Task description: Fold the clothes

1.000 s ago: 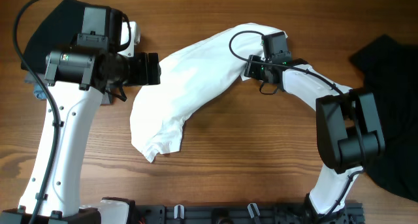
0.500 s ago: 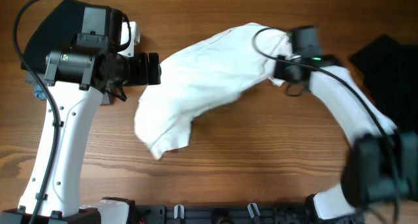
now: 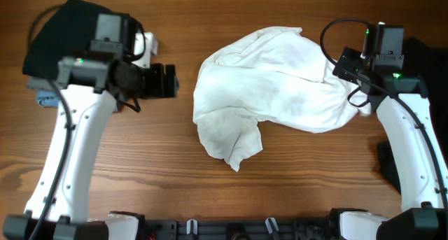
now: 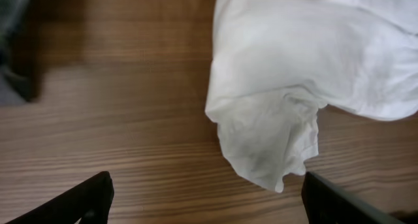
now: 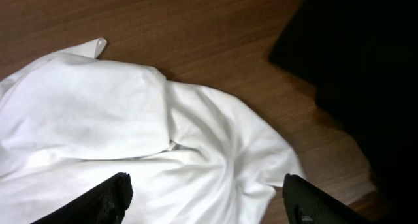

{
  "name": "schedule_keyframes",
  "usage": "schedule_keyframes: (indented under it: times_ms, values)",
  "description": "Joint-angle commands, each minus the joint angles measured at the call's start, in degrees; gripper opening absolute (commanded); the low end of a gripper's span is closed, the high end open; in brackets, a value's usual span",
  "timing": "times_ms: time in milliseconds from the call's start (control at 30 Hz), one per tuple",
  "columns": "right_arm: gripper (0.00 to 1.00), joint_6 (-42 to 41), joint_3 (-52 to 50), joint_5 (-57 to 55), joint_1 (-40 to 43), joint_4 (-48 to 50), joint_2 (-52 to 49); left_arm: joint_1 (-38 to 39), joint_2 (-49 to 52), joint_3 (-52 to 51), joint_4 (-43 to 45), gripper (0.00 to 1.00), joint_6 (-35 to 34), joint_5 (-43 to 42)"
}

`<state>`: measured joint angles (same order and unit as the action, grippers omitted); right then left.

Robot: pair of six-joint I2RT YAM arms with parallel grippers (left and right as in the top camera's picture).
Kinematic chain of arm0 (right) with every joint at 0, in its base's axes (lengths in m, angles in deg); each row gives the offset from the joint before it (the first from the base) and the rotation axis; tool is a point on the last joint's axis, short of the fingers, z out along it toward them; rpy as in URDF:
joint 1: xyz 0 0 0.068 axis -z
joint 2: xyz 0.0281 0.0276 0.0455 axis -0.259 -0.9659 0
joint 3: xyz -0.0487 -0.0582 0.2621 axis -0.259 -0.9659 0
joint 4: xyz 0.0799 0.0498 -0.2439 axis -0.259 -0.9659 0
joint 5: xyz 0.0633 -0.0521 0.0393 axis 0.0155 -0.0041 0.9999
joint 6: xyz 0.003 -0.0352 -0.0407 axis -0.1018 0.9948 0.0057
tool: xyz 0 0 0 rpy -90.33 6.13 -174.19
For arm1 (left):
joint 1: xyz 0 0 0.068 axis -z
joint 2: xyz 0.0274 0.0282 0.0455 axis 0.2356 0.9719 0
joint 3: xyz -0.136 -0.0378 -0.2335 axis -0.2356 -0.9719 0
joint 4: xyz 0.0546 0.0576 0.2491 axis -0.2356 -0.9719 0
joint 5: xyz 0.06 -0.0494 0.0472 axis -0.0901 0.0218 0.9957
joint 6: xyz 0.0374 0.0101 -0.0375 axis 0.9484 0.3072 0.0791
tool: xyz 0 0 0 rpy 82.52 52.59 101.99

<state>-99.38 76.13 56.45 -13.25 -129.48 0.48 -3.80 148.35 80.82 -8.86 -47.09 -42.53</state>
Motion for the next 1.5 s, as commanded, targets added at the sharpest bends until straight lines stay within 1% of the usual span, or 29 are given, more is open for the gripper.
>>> schedule_keyframes:
  times_ms: [0,100,167,200,267,300,333,400,433,500,533,567,600,633,667,700,733,800,867,967,1000,1100,1133,1167,1233,1267,1300,1400,1467]
  values:
    - [0.8,-0.6,0.2,2.6,-0.2,-0.1,-0.5,3.7,1.5,-9.1,5.2,0.91,0.7,-6.4]
    - [0.8,-0.5,0.2,5.9,-0.2,-0.1,-0.5,7.4,1.9,-16.0,10.6,0.86,0.7,-7.2]
    - [0.8,-0.6,0.2,7.4,-0.2,-0.3,-0.5,10.6,2.3,-21.9,16.4,0.78,0.7,-7.6]
    - [0.8,-0.6,0.2,8.2,-0.2,-0.5,-0.5,12.0,2.6,-24.4,19.1,0.77,0.7,-7.5]
    - [0.8,-0.6,0.2,10.1,-0.2,-1.0,-0.5,14.2,3.3,-28.6,23.7,0.77,0.7,-7.3]
    - [0.8,-0.6,0.2,11.3,-0.2,-1.6,-0.5,15.3,4.0,-30.9,26.5,0.79,0.7,-7.3]
    - [0.8,-0.6,0.2,11.6,-0.2,-2.1,-0.5,16.1,4.9,-32.6,28.5,0.84,0.7,-7.3]
    - [0.8,-0.6,-0.3,11.5,-0.2,-2.3,-0.5,16.7,6.7,-34.5,31.2,0.86,0.7,-7.3]
    - [0.81,-0.6,-0.5,11.5,-0.2,-2.4,-0.5,16.7,7.5,-34.9,32.0,0.85,0.6,-7.3]
    - [0.81,-0.7,-1.1,11.5,-0.2,-2.4,-0.6,16.7,9.7,-35.2,32.9,0.79,0.6,-7.3]
    - [0.8,-0.7,-1.4,11.5,-0.2,-2.4,-0.6,16.7,10.8,-35.2,33.2,0.74,0.6,-7.3]
    - [0.81,-0.7,-1.7,11.5,-0.2,-2.4,-0.6,16.7,11.8,-35.2,33.4,0.66,0.7,-7.1]
    - [0.81,-0.7,-2.0,11.5,-0.2,-2.4,-0.7,16.7,12.8,-35.2,33.6,0.52,0.6,-6.4]
    - [0.81,-0.8,-2.2,11.5,-0.2,-2.4,-0.7,16.7,13.6,-35.2,33.6,0.29,-0.4,-4.8]
    - [0.81,-0.8,-2.3,11.5,-0.2,-2.4,-1.0,16.5,14.2,-35.2,33.5,0.09,-2.9,-1.8]
    - [0.81,-0.8,-2.3,11.5,-0.2,-2.4,-1.3,16.1,14.5,-35.2,33.0,0.04,-5.9,1.6]
    - [0.81,-0.8,-2.3,11.5,-0.2,-2.4,-1.5,15.4,14.5,-35.2,32.1,0.04,-8.7,4.9]
    - [0.81,-0.7,-2.3,11.6,-0.2,-2.4,-2.2,13.4,14.0,-34.6,29.9,0.04,-12.1,10.4]
    - [0.81,-0.7,-2.3,11.8,-0.2,-2.7,-3.1,9.2,12.9,-32.7,27.5,0.04,-13.4,14.6]
    - [0.81,-0.5,-2.3,13.4,-0.2,-3.3,-4.3,2.9,11.1,-29.5,25.9,0.04,-13.3,15.5]
    - [0.81,-0.6,-2.3,14.8,-0.2,-3.6,-5.0,-0.1,10.1,-28.2,25.9,0.04,-13.3,15.4]
    - [0.81,-0.5,-2.3,18.3,-0.3,-4.6,-6.5,-5.4,8.5,-25.7,26.8,0.04,-12.6,14.0]
    - [0.81,-0.3,-2.3,18.9,-0.3,-4.9,-7.2,-6.7,8.1,-25.0,27.5,0.09,-12.1,12.5]
    - [0.81,-0.2,-2.4,19.5,-0.3,-5.2,-7.7,-7.9,7.7,-24.4,28.0,0.25,-10.2,9.6]
    - [0.81,-0.2,-2.4,19.7,-0.3,-5.8,-8.8,-8.9,7.2,-23.7,27.4,0.53,-7.5,6.0]
    - [0.81,-0.1,-2.4,20.1,-0.3,-6.2,-9.2,-9.2,6.7,-23.3,26.2,0.58,-6.4,4.1]
    - [0.81,-0.1,-2.4,20.4,-0.3,-6.6,-9.7,-9.3,6.3,-22.8,24.6,0.6,-5.5,2.5]
    - [0.81,-0.1,-2.4,21.9,-0.3,-7.7,-10.2,-8.8,4.2,-21.5,19.4,0.61,-2.1,-2.4]
    - [0.8,0.0,-2.4,22.9,-0.3,-7.8,-10.2,-8.0,2.1,-21.3,16.1,0.62,-1.6,-4.5]
